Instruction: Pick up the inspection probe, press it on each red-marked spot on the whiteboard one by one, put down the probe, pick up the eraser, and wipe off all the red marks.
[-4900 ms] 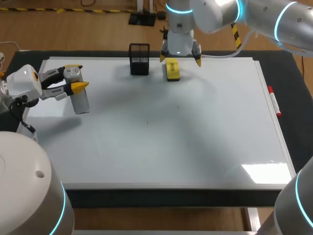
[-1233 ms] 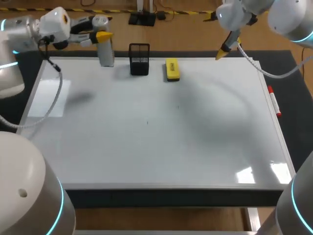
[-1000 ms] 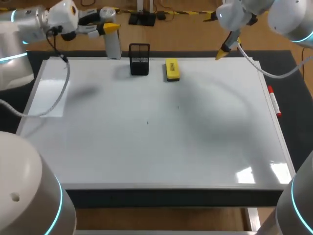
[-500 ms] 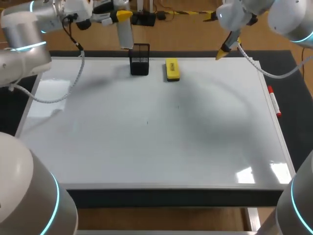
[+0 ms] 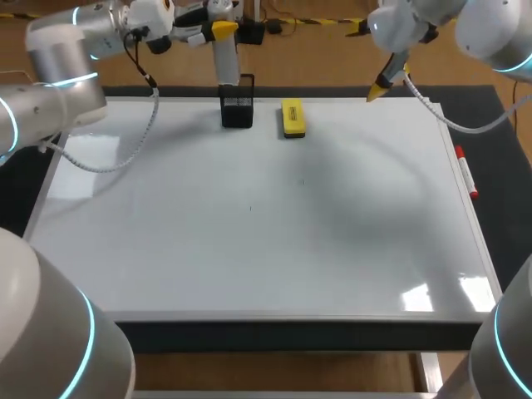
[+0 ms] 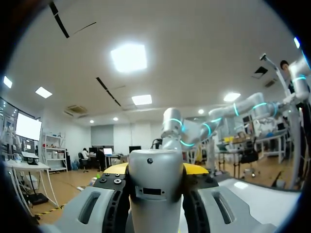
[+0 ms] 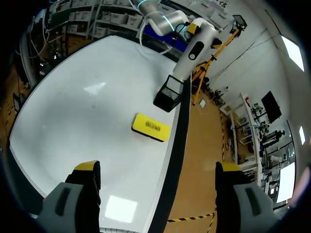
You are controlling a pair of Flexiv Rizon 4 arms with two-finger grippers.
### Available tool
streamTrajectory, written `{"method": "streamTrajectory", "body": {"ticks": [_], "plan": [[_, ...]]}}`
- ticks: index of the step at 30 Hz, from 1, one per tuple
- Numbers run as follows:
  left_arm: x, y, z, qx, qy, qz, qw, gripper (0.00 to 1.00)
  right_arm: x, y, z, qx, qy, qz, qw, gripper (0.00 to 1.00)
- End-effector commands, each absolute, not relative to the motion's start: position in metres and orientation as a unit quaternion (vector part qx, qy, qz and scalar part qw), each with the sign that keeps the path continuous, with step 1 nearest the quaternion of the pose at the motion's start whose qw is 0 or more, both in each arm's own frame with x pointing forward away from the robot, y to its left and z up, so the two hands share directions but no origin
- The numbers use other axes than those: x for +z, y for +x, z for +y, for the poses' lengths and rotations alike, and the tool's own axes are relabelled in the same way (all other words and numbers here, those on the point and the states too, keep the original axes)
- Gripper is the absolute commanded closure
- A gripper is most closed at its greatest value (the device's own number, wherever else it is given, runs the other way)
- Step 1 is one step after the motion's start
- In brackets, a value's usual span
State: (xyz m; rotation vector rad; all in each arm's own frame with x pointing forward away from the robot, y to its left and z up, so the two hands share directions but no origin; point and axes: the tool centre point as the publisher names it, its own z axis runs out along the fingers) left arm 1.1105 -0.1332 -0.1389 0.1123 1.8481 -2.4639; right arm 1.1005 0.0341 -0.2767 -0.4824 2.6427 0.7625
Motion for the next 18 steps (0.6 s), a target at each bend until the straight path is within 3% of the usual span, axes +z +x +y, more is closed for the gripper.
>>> {"method": "streamTrajectory", "body": {"ticks": [1, 18], "plan": [[-0.145, 1.120, -0.136, -0.802, 0.051, 0.595, 0.017, 1.00, -0.276, 1.101, 0.034, 0.267, -0.171, 0.933, 0.172, 0.00], [-0.165, 1.125, -0.146, -0.806, 0.039, 0.590, 0.010, 1.00, -0.276, 1.101, 0.034, 0.267, -0.171, 0.933, 0.172, 0.00]]}}
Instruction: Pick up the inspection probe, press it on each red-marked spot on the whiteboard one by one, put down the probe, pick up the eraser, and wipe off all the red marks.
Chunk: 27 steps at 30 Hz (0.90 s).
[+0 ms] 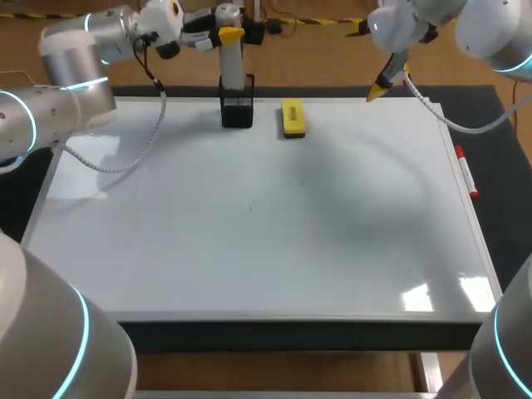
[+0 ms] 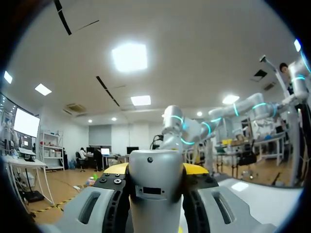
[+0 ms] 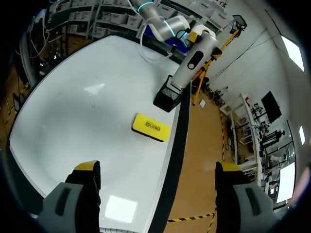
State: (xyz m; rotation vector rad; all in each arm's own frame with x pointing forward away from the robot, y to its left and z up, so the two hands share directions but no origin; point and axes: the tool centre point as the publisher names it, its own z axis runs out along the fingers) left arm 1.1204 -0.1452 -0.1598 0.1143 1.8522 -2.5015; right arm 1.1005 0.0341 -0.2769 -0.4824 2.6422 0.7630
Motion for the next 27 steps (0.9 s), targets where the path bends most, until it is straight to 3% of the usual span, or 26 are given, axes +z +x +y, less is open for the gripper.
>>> {"method": "streamTrajectory", "body": {"ticks": [1, 27], "plan": [[-0.167, 1.125, -0.146, -0.807, 0.038, 0.589, 0.009, 1.00, -0.276, 1.101, 0.034, 0.267, -0.171, 0.933, 0.172, 0.00], [-0.205, 1.128, -0.149, -0.808, 0.026, 0.589, -0.002, 1.00, -0.276, 1.101, 0.034, 0.267, -0.171, 0.933, 0.172, 0.00]]}}
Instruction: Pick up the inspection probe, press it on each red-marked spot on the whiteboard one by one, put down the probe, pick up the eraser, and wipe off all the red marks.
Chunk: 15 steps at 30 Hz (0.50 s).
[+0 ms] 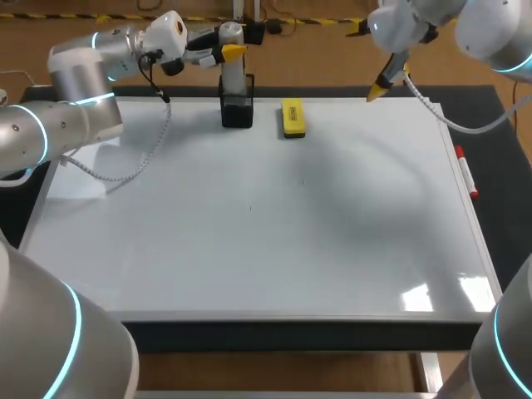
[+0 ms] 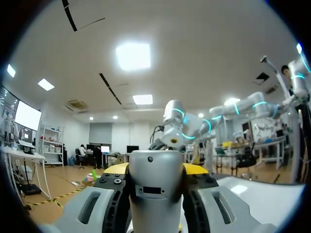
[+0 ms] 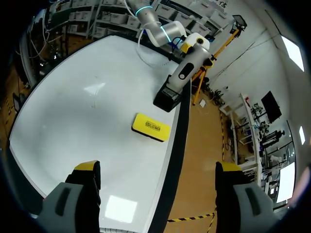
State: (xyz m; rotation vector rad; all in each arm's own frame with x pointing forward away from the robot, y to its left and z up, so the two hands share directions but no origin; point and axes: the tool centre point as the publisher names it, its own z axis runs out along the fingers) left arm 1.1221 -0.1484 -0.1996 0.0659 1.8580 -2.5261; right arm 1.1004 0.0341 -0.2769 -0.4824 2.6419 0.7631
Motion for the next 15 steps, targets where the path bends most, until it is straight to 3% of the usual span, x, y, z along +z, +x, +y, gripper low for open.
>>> {"method": "streamTrajectory", "body": {"ticks": [1, 15], "plan": [[-0.206, 1.129, -0.149, -0.808, 0.027, 0.588, -0.002, 1.00, -0.276, 1.101, 0.034, 0.267, -0.171, 0.933, 0.172, 0.00], [-0.226, 1.132, -0.151, -0.807, 0.021, 0.590, -0.007, 1.00, -0.276, 1.101, 0.034, 0.267, -0.171, 0.933, 0.172, 0.00]]}}
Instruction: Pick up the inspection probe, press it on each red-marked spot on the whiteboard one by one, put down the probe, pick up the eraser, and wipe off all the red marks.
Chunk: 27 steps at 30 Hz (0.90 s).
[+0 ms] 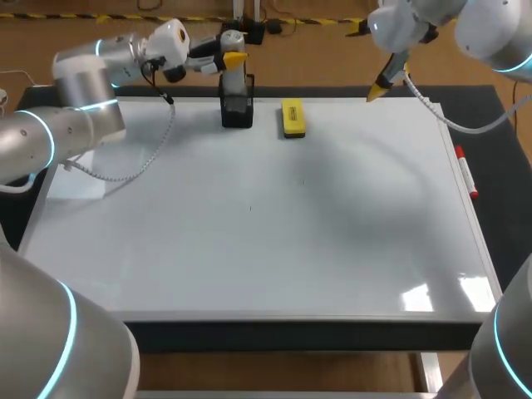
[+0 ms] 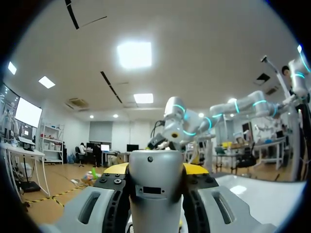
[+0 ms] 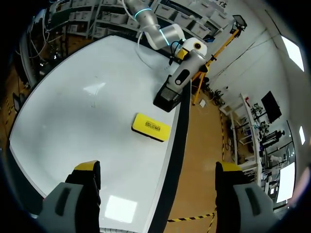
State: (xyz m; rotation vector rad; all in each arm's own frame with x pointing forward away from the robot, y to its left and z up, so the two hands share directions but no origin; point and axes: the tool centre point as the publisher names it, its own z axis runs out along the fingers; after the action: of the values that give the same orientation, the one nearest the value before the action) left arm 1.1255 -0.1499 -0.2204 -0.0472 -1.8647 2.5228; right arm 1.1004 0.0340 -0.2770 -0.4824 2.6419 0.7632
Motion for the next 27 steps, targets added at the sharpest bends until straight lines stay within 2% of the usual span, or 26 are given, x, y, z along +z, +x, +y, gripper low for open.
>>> {"method": "streamTrajectory", "body": {"ticks": [1, 15, 16, 18, 19, 20, 21, 22, 27], "plan": [[-0.228, 1.132, -0.151, 0.807, -0.022, -0.590, 0.007, 1.00, -0.276, 1.101, 0.034, 0.267, -0.171, 0.933, 0.172, 0.00], [-0.240, 1.133, -0.150, 0.805, -0.023, -0.592, 0.008, 1.00, -0.276, 1.101, 0.034, 0.267, -0.171, 0.933, 0.172, 0.00], [-0.240, 1.133, -0.150, 0.805, -0.025, -0.593, 0.009, 0.87, -0.276, 1.101, 0.034, 0.267, -0.171, 0.933, 0.172, 0.00], [-0.240, 1.133, -0.150, 0.804, -0.026, -0.594, 0.010, 0.82, -0.276, 1.101, 0.034, 0.267, -0.171, 0.933, 0.172, 0.00], [-0.240, 1.133, -0.150, 0.803, -0.027, -0.595, 0.011, 0.72, -0.276, 1.101, 0.034, 0.267, -0.171, 0.933, 0.172, 0.00], [-0.240, 1.133, -0.150, 0.803, -0.027, -0.595, 0.011, 0.56, -0.276, 1.101, 0.034, 0.267, -0.171, 0.933, 0.172, 0.00], [-0.240, 1.133, -0.150, 0.802, -0.028, -0.596, 0.012, 0.53, -0.276, 1.101, 0.034, 0.267, -0.171, 0.933, 0.172, 0.00], [-0.240, 1.133, -0.150, 0.801, -0.028, -0.598, 0.012, 0.00, -0.276, 1.101, 0.034, 0.267, -0.171, 0.933, 0.172, 0.00], [-0.238, 1.131, -0.149, 0.787, -0.028, -0.616, 0.005, 0.00, -0.276, 1.101, 0.034, 0.267, -0.171, 0.933, 0.172, 0.00]]}}
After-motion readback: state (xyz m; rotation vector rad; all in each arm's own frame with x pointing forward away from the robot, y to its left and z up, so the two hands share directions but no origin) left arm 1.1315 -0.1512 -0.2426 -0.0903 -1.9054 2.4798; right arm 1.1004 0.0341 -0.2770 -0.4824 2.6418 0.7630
